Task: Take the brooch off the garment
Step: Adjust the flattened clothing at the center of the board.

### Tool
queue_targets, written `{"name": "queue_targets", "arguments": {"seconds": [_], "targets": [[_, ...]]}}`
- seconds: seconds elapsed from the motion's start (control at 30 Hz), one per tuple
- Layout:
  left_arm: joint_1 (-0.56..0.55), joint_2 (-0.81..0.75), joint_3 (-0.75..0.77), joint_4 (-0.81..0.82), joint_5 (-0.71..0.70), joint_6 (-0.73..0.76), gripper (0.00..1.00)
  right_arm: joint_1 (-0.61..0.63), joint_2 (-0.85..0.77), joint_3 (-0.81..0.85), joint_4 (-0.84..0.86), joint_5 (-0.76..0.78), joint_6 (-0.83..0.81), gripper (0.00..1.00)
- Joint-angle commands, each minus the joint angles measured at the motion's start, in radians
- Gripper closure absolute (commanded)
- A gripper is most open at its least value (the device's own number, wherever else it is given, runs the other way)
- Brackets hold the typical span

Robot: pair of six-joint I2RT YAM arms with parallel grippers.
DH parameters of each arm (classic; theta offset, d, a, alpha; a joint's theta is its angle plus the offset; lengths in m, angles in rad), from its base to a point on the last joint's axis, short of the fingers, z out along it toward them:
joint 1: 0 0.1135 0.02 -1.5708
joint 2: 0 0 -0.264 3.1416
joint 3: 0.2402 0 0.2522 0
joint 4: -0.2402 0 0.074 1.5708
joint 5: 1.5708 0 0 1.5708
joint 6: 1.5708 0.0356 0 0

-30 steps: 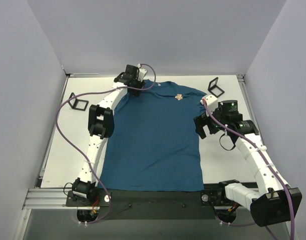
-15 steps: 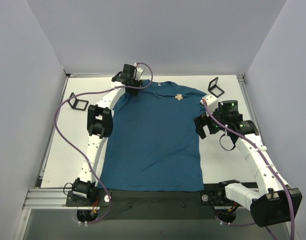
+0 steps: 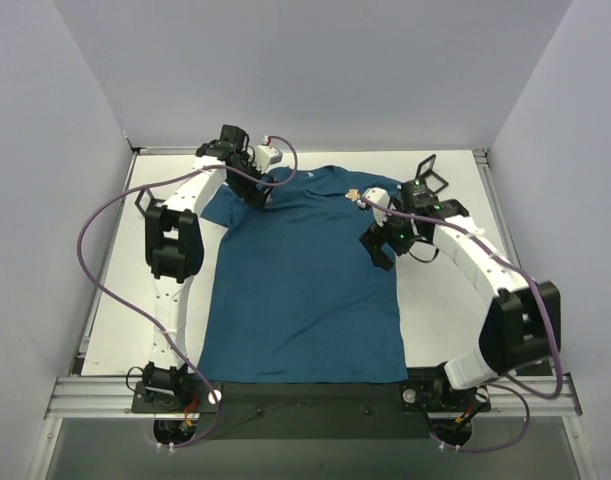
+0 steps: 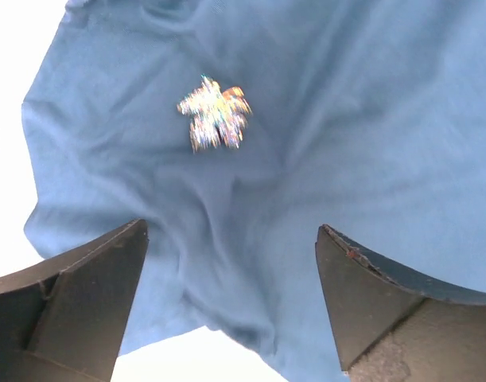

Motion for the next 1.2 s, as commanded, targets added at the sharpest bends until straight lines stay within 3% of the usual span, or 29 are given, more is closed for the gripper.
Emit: {"name": "queue_targets", "arguments": {"seconds": [0.0, 0.13, 0.23, 0.4, 0.5, 0.93, 1.03, 1.1, 1.17], "targets": [[0.002, -0.123, -0.059, -0.006, 0.038, 0.154, 0.03, -0.009, 0.194, 0.16, -0.081, -0.044, -0.091, 0.02], [0.023, -0.194, -0.146, 0.099, 0.092, 0.124, 0.03, -0.005, 0.341, 0.272, -0.107, -0.062, -0.098, 0.03], [0.005, -0.246, -0.207, 0.047, 0.192, 0.23, 0.03, -0.003, 0.439, 0.344, -0.135, -0.062, -0.103, 0.03], [-0.096, -0.35, -0.509, 0.143, 0.078, 0.371, 0.03, 0.003, 0.535, 0.393, -0.158, -0.042, -0.12, 0.04], [-0.138, -0.386, -0.615, 0.197, 0.029, 0.417, 0.03, 0.004, 0.568, 0.409, -0.164, -0.044, -0.126, 0.04], [-0.169, -0.31, -0.628, 0.183, -0.018, 0.453, 0.03, 0.05, 0.671, 0.455, -0.222, -0.019, -0.149, 0.07], [-0.169, -0.303, -0.639, 0.182, -0.019, 0.46, 0.09, 0.052, 0.69, 0.467, -0.234, -0.019, -0.152, 0.11], [-0.167, -0.3, -0.646, 0.177, -0.016, 0.468, 0.21, 0.05, 0.7, 0.473, -0.241, -0.021, -0.157, 0.15], [-0.167, -0.3, -0.649, 0.163, -0.008, 0.474, 0.33, 0.052, 0.697, 0.475, -0.247, -0.027, -0.16, 0.24]]}}
